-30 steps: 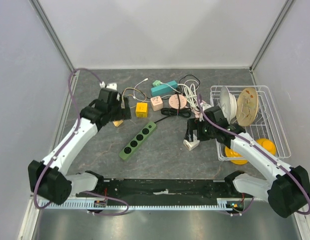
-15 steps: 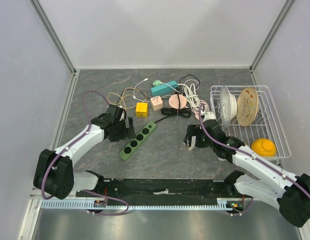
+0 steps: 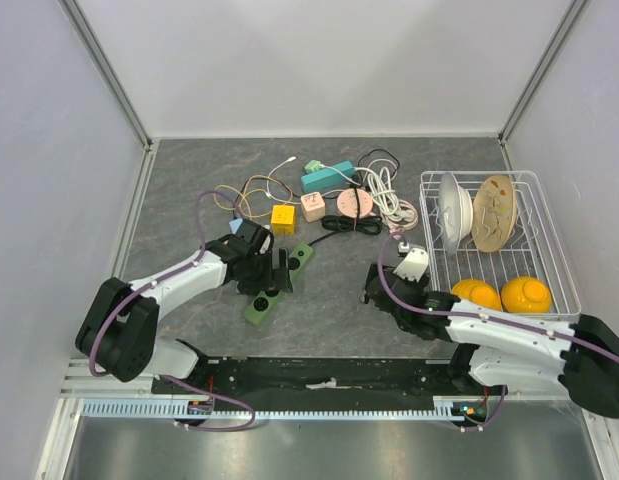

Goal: Insert the plug
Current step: Adjust the socket at the center of the board, then pick up the plug from the center of the board.

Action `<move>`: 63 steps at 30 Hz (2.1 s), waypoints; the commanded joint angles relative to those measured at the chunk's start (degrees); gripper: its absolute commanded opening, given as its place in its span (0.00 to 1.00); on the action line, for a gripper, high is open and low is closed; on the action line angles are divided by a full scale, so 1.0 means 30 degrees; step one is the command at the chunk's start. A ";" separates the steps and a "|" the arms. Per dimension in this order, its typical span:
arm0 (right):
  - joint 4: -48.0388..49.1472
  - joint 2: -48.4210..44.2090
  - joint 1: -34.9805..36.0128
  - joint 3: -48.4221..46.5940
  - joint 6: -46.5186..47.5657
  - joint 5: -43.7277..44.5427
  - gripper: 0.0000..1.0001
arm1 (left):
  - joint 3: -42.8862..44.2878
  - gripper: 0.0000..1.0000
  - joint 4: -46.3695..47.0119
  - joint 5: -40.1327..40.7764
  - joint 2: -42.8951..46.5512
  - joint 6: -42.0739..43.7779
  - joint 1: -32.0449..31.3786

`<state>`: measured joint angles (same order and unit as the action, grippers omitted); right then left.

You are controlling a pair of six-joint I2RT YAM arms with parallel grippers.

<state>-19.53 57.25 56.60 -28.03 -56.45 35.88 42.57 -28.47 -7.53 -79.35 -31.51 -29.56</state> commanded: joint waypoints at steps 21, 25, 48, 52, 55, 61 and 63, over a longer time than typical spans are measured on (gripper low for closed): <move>-0.1488 0.9654 0.1583 -0.4249 -0.8197 0.6437 0.82 | 0.1016 0.99 0.0379 -0.0627 0.1810 -0.2828 -0.2539; -0.1459 1.0006 0.1583 -0.4454 -0.7583 0.7082 0.73 | 0.1046 0.99 0.0232 -0.0303 0.2980 -0.2828 -0.2509; 0.5222 0.4734 0.1759 -0.2463 0.9472 0.0783 0.24 | 0.0284 0.99 0.2428 -0.0038 0.7466 -0.1773 -0.1573; 0.5192 0.4209 0.1759 -0.2317 0.8066 0.1164 0.54 | -0.0096 1.00 0.3890 -0.1499 0.7058 -0.0288 -0.1601; 0.4754 0.3390 0.1671 -0.2521 0.7041 0.1254 0.71 | 0.0047 1.00 0.4597 -0.2790 0.6122 0.1150 -0.1601; 0.2908 0.3033 -0.1575 -0.4042 0.8466 -0.5911 0.92 | 0.2362 0.99 0.4392 -0.4198 0.3132 0.0692 -0.1630; 0.2440 0.3326 -0.3830 -0.4862 0.9203 -0.9244 0.94 | 0.2394 0.99 0.4450 -0.4141 0.3217 0.0425 -0.1834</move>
<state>-9.43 67.00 53.36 -37.08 -32.71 26.92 46.33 -17.91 -16.05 -69.82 -31.18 -34.46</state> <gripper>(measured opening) 0.925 0.993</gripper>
